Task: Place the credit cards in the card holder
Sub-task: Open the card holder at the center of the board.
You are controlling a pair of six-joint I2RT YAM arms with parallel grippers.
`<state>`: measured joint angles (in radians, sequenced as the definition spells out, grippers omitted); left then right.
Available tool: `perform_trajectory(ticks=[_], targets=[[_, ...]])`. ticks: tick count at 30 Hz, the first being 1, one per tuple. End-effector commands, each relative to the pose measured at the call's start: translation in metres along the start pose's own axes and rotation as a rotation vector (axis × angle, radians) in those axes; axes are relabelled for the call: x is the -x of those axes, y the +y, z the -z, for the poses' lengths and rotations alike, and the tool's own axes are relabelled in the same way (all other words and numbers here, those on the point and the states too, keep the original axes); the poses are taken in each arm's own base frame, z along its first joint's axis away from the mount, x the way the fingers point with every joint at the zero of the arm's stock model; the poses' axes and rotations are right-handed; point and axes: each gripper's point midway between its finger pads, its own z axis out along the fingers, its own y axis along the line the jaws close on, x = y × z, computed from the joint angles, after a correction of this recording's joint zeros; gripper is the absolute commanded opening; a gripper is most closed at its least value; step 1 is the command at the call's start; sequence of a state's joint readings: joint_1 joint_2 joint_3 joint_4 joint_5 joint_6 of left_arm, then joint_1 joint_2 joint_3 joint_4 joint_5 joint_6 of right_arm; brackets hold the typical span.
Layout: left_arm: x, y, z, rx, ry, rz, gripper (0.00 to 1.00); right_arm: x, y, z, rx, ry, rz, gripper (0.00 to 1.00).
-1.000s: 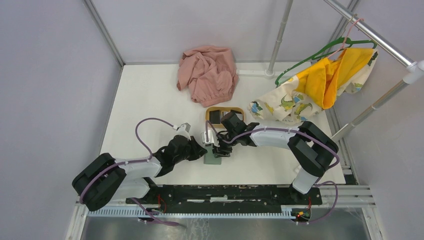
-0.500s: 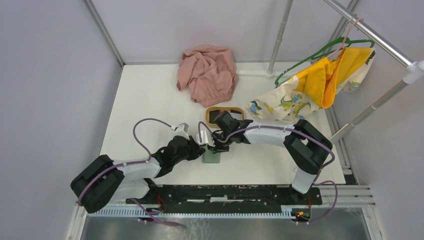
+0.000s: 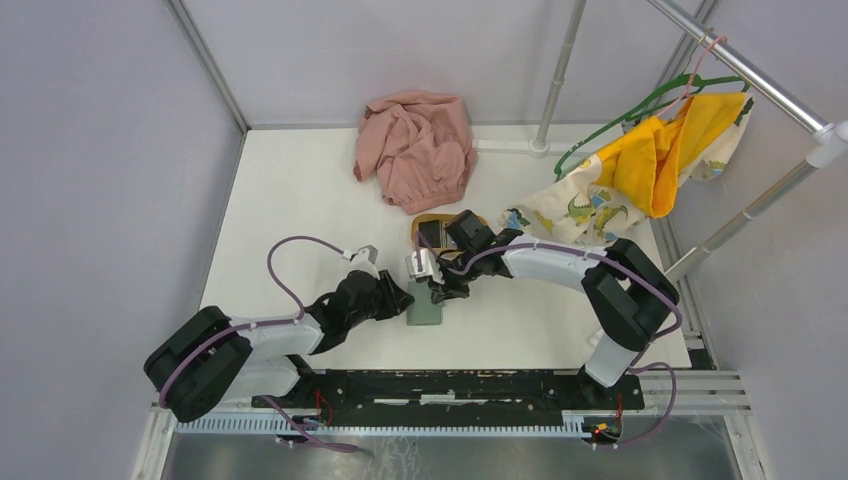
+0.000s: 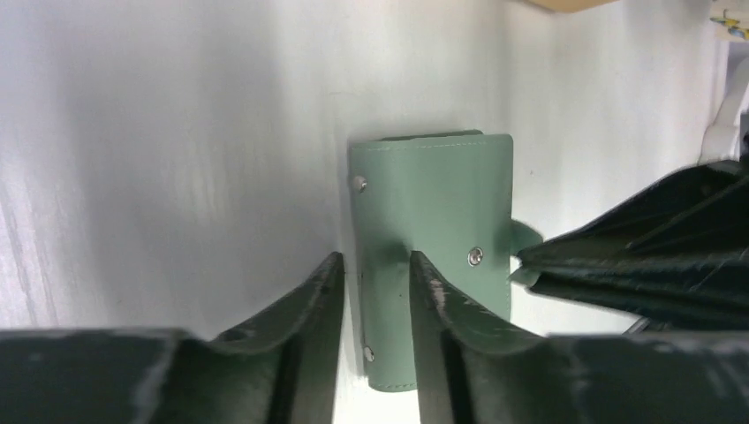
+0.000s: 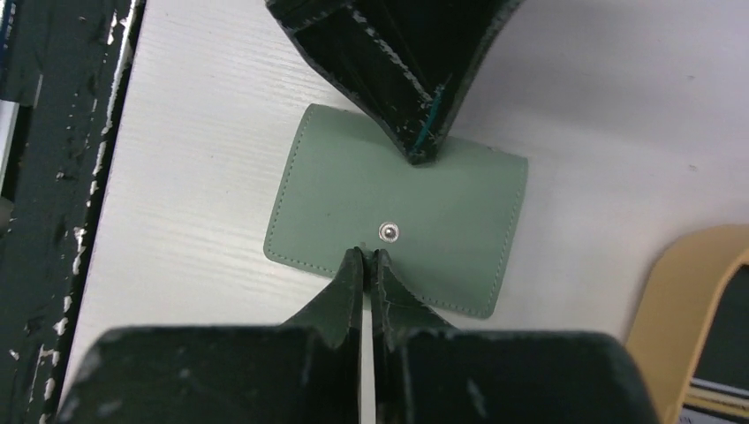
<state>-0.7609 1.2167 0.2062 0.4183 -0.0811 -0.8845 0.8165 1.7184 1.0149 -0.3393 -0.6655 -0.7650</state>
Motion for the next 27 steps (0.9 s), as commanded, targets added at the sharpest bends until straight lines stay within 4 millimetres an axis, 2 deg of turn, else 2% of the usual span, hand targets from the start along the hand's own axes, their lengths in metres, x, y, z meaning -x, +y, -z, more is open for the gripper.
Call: perform_trajectory(ticks=[1,5,11,17,27], targets=[[0.014,-0.010,0.002,-0.009,-0.034,-0.035,0.50,0.028,-0.002,0.031,0.011,-0.185,0.010,0.00],[0.017,-0.022,0.010,-0.060,-0.030,-0.064,0.72,0.036,0.001,0.042,0.032,-0.259,0.002,0.00],[0.016,-0.045,0.022,-0.196,-0.026,-0.064,0.94,0.054,0.017,0.052,0.116,-0.385,0.013,0.00],[0.010,-0.059,0.021,-0.274,0.007,-0.053,0.98,0.052,0.010,0.053,0.084,-0.380,-0.006,0.00],[0.001,-0.069,0.021,-0.333,0.057,-0.098,0.99,0.055,0.003,0.063,0.046,-0.415,-0.022,0.00]])
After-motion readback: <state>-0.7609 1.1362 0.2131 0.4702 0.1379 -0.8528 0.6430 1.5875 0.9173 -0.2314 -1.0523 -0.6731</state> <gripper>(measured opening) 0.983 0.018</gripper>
